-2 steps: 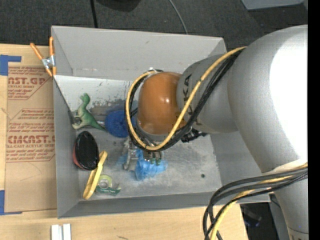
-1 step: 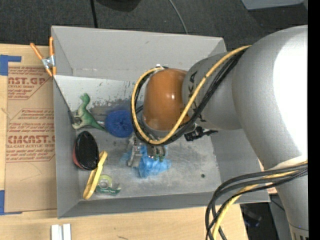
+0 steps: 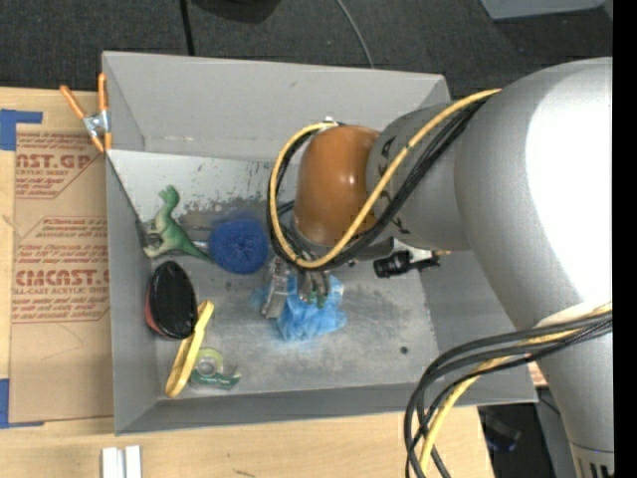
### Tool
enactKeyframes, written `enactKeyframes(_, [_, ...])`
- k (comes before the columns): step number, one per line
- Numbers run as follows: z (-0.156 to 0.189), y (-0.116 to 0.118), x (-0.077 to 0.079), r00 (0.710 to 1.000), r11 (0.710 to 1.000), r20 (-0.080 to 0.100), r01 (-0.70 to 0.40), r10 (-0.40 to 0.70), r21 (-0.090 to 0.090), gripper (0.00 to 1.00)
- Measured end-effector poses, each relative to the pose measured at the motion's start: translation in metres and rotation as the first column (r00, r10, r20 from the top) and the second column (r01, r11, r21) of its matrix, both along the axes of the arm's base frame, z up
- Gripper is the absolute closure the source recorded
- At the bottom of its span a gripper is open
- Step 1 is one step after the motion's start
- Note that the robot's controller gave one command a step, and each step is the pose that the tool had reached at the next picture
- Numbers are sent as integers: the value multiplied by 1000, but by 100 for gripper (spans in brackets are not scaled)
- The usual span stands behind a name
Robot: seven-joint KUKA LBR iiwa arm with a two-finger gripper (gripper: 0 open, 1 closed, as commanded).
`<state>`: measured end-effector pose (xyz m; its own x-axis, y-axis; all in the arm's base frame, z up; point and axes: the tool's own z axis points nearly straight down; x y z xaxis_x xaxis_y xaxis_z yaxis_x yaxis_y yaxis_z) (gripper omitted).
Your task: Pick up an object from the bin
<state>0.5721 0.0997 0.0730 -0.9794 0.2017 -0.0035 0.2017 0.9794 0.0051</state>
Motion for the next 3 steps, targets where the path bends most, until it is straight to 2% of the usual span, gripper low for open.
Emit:
enactKeyframes(1, [-2, -15, 7, 1000, 1000, 2, 13, -13, 4, 100])
enactKeyframes(2, [70, 33, -17, 999, 999, 1, 48, -48, 1, 100])
enactKeyframes(3, [70, 33, -17, 999, 999, 1, 49, -49, 2, 100])
